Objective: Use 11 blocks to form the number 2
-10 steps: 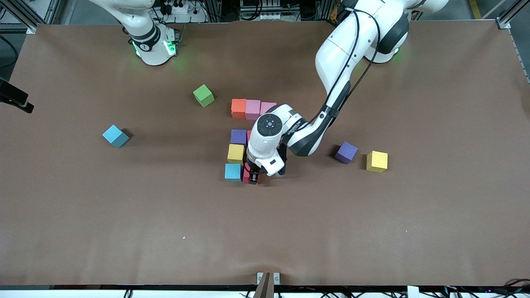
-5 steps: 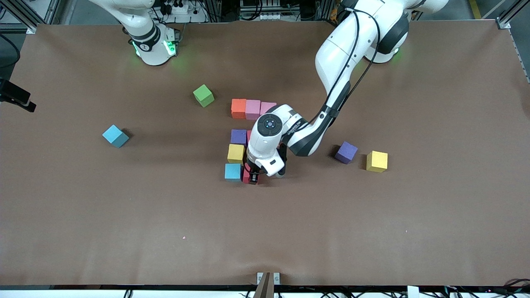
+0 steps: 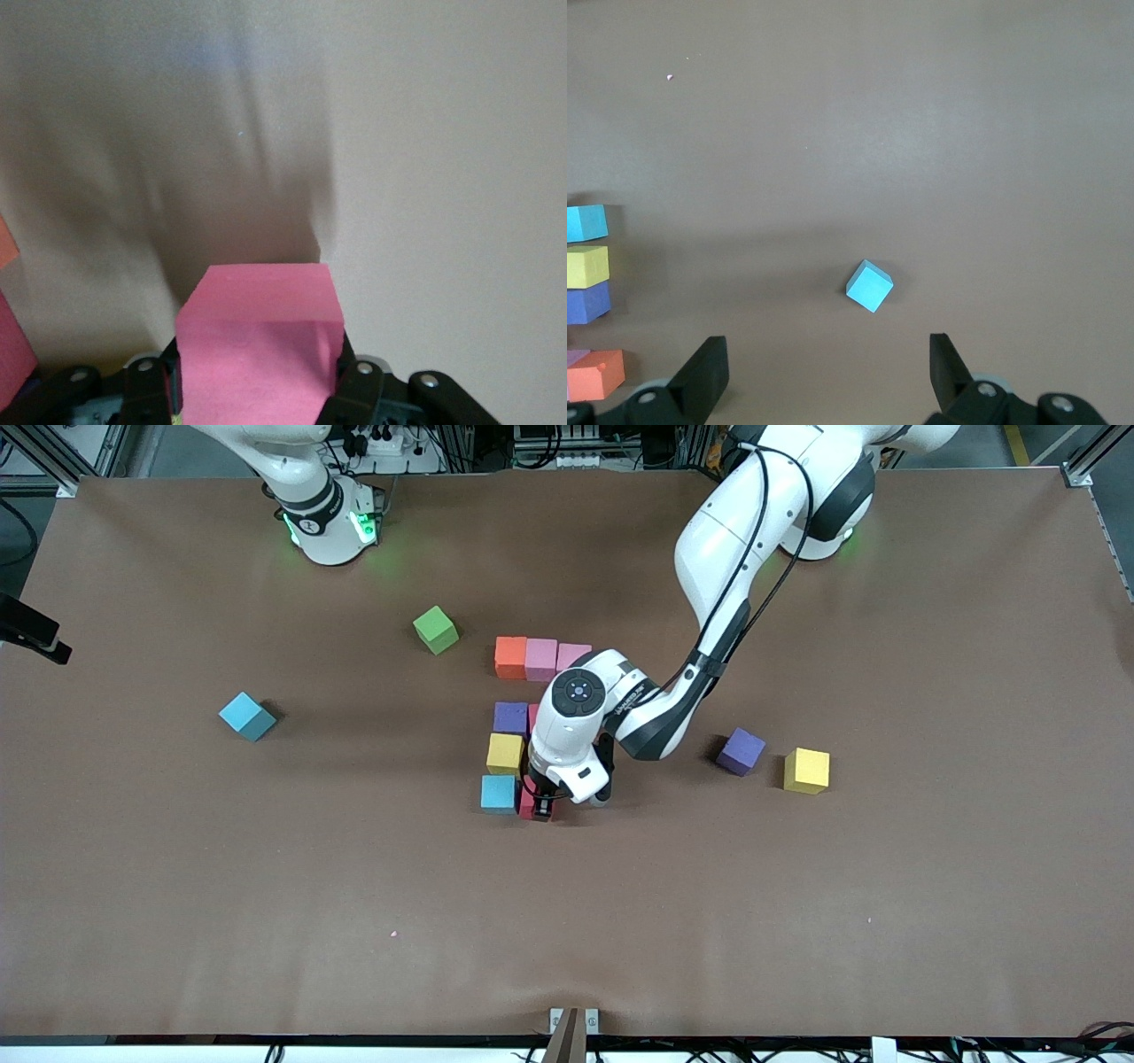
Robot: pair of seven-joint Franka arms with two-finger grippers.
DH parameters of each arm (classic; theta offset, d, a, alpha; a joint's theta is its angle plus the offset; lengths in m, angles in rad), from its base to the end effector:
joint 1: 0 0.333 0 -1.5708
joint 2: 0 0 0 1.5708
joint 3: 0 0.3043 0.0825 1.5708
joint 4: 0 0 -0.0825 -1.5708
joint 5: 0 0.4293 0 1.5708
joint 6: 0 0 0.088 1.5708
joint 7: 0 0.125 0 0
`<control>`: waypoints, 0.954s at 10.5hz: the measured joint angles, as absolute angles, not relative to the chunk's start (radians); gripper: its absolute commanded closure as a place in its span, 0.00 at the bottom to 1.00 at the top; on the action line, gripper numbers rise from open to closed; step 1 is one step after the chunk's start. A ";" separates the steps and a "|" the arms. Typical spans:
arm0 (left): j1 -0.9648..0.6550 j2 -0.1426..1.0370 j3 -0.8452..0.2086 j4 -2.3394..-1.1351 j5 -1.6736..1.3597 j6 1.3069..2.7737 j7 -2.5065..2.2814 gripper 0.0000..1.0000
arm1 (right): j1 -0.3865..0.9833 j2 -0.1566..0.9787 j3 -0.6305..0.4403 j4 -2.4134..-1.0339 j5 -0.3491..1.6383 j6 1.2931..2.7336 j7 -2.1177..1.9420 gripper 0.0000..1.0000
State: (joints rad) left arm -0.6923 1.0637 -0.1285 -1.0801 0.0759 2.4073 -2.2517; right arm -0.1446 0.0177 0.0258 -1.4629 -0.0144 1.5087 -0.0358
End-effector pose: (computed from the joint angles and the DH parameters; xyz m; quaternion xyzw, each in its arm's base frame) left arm 0.5912 -0.5825 0.1514 0.7374 0.6615 -0.0176 0.1357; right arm 0.5950 -0.0730 0.6342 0.9990 -0.0420 0.0135 0.0080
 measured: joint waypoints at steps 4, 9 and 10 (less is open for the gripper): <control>-0.693 1.064 -0.128 -1.080 0.076 2.411 -2.252 0.36 | -0.145 0.018 0.024 -1.458 -0.014 1.511 -0.036 0.00; -0.695 1.071 -0.127 -1.080 0.076 2.434 -2.252 0.20 | -0.167 0.018 0.022 -1.431 -0.014 1.512 -0.036 0.00; -0.695 1.071 -0.127 -1.080 0.076 2.434 -2.252 0.05 | -0.167 0.018 0.022 -1.430 -0.014 1.512 -0.036 0.00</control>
State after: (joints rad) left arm -0.6955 1.0708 -0.1270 -1.0802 0.0759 2.4337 -2.2517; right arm -0.1666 0.0178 0.0223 -1.4304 -0.0144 1.5119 -0.0357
